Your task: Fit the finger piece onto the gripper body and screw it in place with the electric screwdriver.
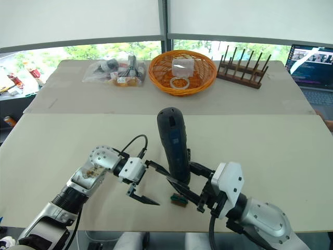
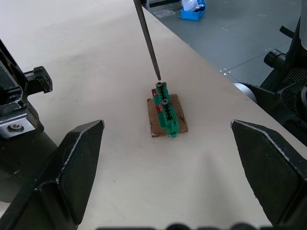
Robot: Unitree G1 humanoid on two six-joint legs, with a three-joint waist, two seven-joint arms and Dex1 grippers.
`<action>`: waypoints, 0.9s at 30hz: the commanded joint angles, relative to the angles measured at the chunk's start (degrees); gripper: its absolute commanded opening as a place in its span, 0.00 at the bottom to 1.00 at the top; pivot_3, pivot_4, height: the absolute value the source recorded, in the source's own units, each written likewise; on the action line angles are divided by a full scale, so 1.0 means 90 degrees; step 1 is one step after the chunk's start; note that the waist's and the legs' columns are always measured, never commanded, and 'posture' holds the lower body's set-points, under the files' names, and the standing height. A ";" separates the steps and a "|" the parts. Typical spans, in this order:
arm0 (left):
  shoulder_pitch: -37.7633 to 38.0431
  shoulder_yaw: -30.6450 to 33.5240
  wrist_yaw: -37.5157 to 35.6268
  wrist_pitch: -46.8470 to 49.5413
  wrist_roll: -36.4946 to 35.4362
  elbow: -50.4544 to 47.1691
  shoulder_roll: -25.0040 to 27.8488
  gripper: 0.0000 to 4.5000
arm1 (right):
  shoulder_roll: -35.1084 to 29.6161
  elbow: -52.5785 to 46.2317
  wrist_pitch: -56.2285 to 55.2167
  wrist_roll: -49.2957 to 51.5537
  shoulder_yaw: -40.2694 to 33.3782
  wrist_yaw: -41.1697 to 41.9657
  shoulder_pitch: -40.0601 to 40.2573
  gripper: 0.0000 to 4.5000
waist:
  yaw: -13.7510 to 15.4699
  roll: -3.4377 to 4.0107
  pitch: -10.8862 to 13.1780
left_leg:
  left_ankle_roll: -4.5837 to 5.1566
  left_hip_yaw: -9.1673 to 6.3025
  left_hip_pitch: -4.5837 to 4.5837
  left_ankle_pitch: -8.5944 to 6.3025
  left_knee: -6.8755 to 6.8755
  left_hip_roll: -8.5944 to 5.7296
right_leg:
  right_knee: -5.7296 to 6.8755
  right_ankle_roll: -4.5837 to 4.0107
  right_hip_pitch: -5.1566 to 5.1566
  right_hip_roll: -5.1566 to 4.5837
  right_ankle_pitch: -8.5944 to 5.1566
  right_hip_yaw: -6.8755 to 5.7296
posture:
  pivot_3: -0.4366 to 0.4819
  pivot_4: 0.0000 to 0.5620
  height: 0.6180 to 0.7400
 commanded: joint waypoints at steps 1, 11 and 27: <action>-0.0017 0.0040 -0.0010 -0.0116 -0.0073 -0.0082 0.0042 1.00 | 0.0027 -0.0171 -0.0224 -0.0018 0.0008 0.0015 -0.0147 0.43 | -0.0002 0.0000 0.0000 | 0.0000 0.0000 0.0000 0.0000 0.0000 0.0000 | 0.0000 0.0000 0.0000 0.0000 0.0000 0.0000 | 0.48 0.27 1.00; 0.0015 0.0032 -0.0014 -0.0292 -0.0046 0.0073 0.0039 1.00 | -0.0086 -0.0198 -0.0141 0.0093 -0.0099 0.0023 -0.0184 0.43 | -0.0001 0.0000 0.0000 | 0.0000 0.0000 0.0000 0.0000 0.0000 0.0000 | 0.0000 0.0000 0.0000 0.0000 0.0000 0.0000 | 0.48 0.27 1.00; 0.0016 -0.0001 -0.0040 -0.0575 -0.0015 0.0348 0.0005 1.00 | -0.0217 -0.0293 -0.0043 0.0211 -0.0025 -0.0131 -0.0174 0.43 | 0.0000 0.0000 0.0000 | 0.0000 0.0000 0.0000 0.0000 0.0000 0.0000 | 0.0000 0.0000 0.0000 0.0000 0.0000 0.0000 | 0.48 0.27 1.00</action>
